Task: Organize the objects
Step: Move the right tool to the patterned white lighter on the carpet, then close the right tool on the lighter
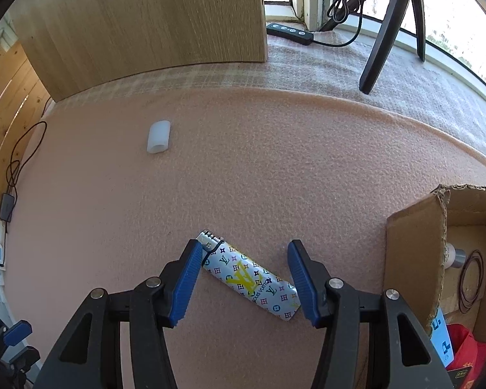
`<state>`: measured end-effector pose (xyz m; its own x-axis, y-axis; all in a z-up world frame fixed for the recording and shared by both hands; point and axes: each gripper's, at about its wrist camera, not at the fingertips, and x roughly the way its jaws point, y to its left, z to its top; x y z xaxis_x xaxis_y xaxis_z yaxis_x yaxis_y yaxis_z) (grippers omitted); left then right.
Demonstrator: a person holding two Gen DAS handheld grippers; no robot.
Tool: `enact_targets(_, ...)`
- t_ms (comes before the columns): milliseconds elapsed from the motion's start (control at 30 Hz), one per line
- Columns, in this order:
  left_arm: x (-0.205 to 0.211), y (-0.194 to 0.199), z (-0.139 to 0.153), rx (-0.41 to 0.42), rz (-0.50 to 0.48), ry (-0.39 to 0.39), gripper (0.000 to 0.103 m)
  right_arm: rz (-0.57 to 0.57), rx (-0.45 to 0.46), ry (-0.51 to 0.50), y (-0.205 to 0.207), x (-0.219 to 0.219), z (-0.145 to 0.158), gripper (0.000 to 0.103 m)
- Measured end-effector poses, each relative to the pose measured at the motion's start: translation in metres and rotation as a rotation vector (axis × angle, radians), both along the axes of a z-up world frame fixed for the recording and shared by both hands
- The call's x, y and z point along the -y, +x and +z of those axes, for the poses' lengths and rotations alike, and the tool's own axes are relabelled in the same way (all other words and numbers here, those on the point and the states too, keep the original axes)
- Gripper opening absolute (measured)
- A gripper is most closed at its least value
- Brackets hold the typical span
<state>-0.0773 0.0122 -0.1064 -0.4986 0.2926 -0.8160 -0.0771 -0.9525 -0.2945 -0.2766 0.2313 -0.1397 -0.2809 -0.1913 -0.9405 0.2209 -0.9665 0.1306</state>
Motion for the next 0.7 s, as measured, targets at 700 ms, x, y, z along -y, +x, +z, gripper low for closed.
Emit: enact_targets(700, 0.001, -0.007, -0.010, 0.022, -0.012, 0.028, 0.034, 0.027, 0.107, -0.136, 0.037, 0.024, -0.006, 0.053)
